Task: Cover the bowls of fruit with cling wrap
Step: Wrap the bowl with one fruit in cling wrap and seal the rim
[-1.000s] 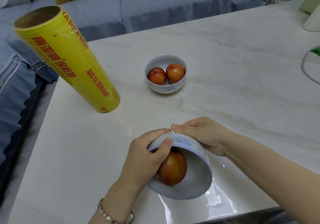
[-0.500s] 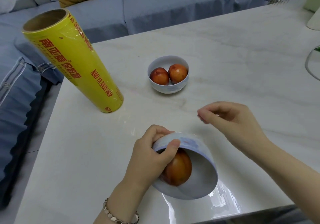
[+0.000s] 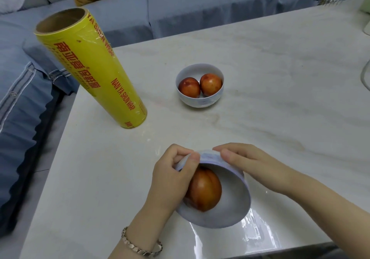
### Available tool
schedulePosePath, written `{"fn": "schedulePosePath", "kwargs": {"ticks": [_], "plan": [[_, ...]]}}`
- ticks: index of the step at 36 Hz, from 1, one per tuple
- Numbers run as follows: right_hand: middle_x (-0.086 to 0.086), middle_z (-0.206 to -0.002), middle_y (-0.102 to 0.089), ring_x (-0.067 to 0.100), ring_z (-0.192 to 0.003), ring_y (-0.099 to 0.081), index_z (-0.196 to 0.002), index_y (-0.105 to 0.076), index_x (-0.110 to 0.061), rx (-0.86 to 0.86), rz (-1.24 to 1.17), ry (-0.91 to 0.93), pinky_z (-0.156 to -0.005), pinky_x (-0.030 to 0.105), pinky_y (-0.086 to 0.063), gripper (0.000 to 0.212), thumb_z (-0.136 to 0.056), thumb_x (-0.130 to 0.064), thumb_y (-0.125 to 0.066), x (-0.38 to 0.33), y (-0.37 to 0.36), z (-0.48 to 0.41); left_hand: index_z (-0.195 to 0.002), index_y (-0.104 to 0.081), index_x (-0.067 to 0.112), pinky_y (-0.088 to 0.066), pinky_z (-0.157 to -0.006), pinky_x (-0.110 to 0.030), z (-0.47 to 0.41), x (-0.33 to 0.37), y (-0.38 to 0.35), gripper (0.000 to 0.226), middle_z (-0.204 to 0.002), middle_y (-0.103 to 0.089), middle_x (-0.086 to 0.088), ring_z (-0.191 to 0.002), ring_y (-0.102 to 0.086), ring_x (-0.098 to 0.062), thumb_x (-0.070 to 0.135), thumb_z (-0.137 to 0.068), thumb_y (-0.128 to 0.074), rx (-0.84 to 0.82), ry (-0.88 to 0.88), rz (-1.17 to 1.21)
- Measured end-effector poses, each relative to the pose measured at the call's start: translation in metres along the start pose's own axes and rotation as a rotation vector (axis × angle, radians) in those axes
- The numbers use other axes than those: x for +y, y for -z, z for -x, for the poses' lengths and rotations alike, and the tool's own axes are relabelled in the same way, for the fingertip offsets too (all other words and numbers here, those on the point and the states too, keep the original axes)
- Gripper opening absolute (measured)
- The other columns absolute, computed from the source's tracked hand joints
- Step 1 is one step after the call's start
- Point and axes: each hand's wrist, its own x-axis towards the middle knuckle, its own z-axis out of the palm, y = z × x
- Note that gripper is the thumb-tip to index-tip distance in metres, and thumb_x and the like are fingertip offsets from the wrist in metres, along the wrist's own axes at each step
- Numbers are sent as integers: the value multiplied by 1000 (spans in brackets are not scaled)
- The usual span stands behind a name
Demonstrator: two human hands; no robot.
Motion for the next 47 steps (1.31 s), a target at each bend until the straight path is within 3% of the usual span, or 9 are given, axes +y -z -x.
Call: {"fn": "schedulePosePath", "kwargs": {"ticks": [3, 6, 8, 11, 17, 27, 32, 41, 47], "plan": [[-3, -100, -69, 4, -95, -63, -113, -62, -24, 69, -144, -55, -77, 7, -46, 67, -58, -62, -55, 11, 5, 12, -61, -51, 19, -38, -53, -6, -2, -1, -3, 27, -52, -57, 17, -54, -52, 5, 21, -88, -56, 133, 56, 34], [-4, -98, -73, 3, -91, -67, -113, -62, -24, 125, -248, -47, -71, 9, -48, 61, -58, -50, -67, 18, 7, 18, -67, -54, 13, -39, -54, -6, 0, 0, -11, 30, -63, -55, 8, -55, -50, 5, 26, -94, -48, 195, 101, 106], [-3, -99, -74, 4, -87, -69, -112, -64, -18, 188, -258, -35, -68, 10, -50, 47, -72, -39, -75, 18, 9, 19, -82, -62, 19, -41, -61, -2, 3, -1, -18, 23, -81, -62, 11, -68, -55, 12, 25, -96, -43, 159, 125, 149], [-2, -95, -74, 3, -77, -69, -108, -66, -15, 249, -264, -44, -64, 10, -50, 50, -61, -30, -67, 19, 14, 20, -98, -60, 36, -38, -70, 5, 4, -3, -24, 26, -101, -58, 26, -87, -51, 25, 22, -99, -37, 51, 104, 155], [3, -95, -74, 6, -75, -70, -104, -67, -15, 275, -296, -44, -64, 11, -51, 51, -55, -29, -67, 24, 12, 19, -85, -67, 24, -44, -70, -5, -13, 0, -14, 20, -86, -69, 16, -81, -61, 9, 16, -91, -49, -159, 66, 148], [-5, -97, -72, 8, -88, -67, -97, -69, -26, 29, -184, -161, -75, 15, -53, 40, -72, -55, -60, 4, 25, -4, -81, -67, 27, -42, -73, -5, -7, -5, -13, 23, -82, -69, 25, -85, -63, 4, 32, -83, -44, -126, -102, 102], [10, -96, -72, 10, -80, -65, -96, -72, -6, -85, -66, -217, -73, 18, -55, 20, -84, -19, -63, -7, 34, -20, -79, -68, 30, -43, -73, -5, -2, -2, -16, 35, -83, -71, 21, -85, -65, 3, 49, -72, -39, -108, -120, 157], [3, -87, -67, 12, -80, -58, -86, -70, -10, -233, -39, -299, -85, 29, -49, 18, -89, -20, -55, -12, 36, -27, -72, -71, 39, -45, -75, -6, 0, -2, -15, 32, -83, -72, 23, -87, -66, 4, 48, -67, -41, -142, -82, 185], [6, -70, -56, 11, -63, -48, -78, -65, -1, -44, -56, -284, -59, 18, -42, 28, -92, -22, -52, -2, 14, -25, -76, -70, 43, -46, -75, -8, 3, -1, -15, 29, -85, -72, 24, -88, -66, 3, 45, -68, -43, -166, -121, 184]]}}
